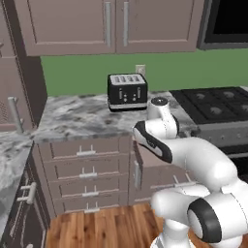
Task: Restock the sink supplies by placing the sponge and soap dispenser on the counter and next to the sink. Make sure the soap dispenser is upright.
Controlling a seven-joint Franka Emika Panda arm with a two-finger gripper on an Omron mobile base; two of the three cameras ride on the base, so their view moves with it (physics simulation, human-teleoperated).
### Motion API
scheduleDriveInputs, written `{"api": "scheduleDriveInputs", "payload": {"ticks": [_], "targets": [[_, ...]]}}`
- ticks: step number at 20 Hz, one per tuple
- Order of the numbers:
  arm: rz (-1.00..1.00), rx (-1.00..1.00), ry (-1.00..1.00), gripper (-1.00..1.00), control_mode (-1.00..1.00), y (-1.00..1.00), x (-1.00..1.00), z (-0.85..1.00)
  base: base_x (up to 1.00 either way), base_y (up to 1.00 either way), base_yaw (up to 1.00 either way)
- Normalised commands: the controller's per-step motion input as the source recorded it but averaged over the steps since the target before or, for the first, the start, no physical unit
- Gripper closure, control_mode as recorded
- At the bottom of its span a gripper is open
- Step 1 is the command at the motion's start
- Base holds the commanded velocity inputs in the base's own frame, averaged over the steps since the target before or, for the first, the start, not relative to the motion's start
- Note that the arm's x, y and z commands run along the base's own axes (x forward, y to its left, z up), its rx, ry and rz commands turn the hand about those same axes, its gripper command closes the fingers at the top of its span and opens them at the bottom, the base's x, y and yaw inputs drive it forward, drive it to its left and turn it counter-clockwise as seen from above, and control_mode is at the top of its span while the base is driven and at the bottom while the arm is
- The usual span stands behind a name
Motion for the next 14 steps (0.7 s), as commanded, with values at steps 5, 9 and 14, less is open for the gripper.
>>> {"api": "scheduleDriveInputs", "payload": {"ticks": [5,9,14], "targets": [[0.00,0.00,0.00,1.00,1.00,0.00,0.00,0.00,-0.21,0.86,0.59],[0.00,0.00,0.00,1.00,1.00,0.00,0.00,0.00,-0.48,0.60,0.60],[0.00,0.00,0.00,1.00,1.00,0.00,0.00,0.00,-0.38,0.15,0.55]]}}
